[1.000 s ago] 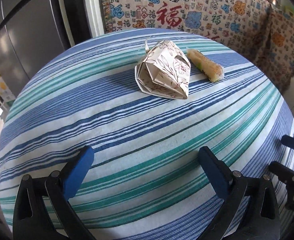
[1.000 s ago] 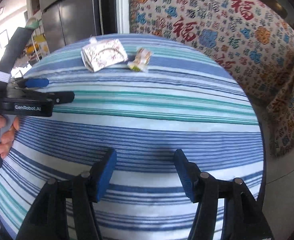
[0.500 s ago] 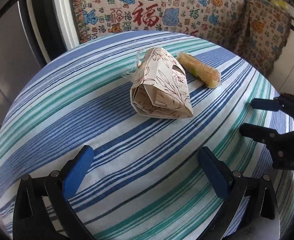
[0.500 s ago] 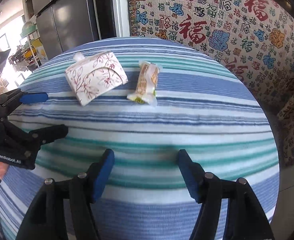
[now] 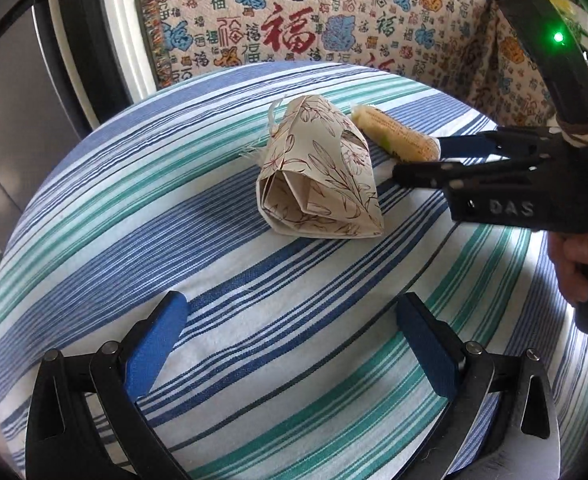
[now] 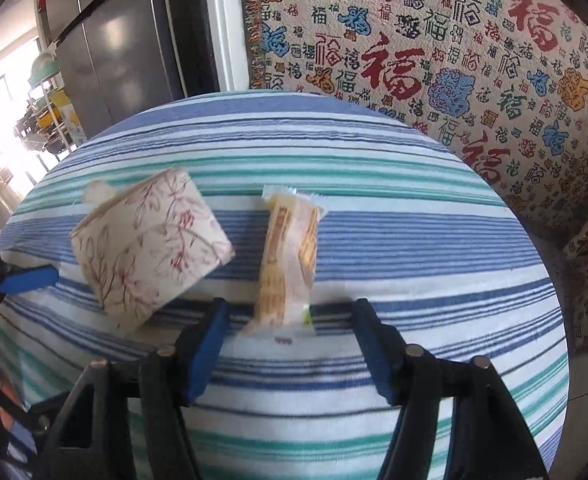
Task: Collect trash
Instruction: 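Grasp the clear-wrapped pastry with the right gripper while the left grasps the white floral paper box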
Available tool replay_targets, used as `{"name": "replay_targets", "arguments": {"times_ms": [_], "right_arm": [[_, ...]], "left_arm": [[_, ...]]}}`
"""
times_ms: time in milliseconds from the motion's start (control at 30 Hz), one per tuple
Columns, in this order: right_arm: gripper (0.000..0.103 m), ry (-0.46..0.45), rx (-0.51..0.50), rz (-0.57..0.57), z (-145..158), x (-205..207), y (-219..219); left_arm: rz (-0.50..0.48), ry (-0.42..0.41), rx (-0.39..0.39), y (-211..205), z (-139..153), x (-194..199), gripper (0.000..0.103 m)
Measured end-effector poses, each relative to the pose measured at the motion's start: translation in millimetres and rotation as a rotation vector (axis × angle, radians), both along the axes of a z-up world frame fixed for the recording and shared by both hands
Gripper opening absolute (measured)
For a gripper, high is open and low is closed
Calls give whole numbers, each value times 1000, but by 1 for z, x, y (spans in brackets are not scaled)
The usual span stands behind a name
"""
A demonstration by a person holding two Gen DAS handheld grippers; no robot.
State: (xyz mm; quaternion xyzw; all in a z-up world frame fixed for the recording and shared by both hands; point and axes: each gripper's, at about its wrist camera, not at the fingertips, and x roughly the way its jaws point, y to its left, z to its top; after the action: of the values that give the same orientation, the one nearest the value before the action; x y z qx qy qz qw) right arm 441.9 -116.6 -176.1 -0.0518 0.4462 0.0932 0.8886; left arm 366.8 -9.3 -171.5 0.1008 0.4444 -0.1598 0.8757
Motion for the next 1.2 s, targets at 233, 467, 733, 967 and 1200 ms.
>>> {"name": "replay_targets", "arguments": {"times_ms": [233, 467, 733, 967, 1200], "right_arm": [[24, -4, 12, -7, 3, -17, -23], [25, -3, -48, -5, 5, -87, -55], [27, -19, -63, -28, 6, -108, -60], [45, -26, 12, -5, 3, -107, -71], [64, 20, 33, 43, 2, -99, -68]], "left_arm": [[-4, 0, -1, -2, 0, 1, 103], [-18, 0, -1, -15, 0, 16, 103], [23, -5, -2, -31, 0, 49, 103], [-2, -46, -37, -38, 7, 50, 65], [168, -34, -61, -17, 8, 21, 65]]}}
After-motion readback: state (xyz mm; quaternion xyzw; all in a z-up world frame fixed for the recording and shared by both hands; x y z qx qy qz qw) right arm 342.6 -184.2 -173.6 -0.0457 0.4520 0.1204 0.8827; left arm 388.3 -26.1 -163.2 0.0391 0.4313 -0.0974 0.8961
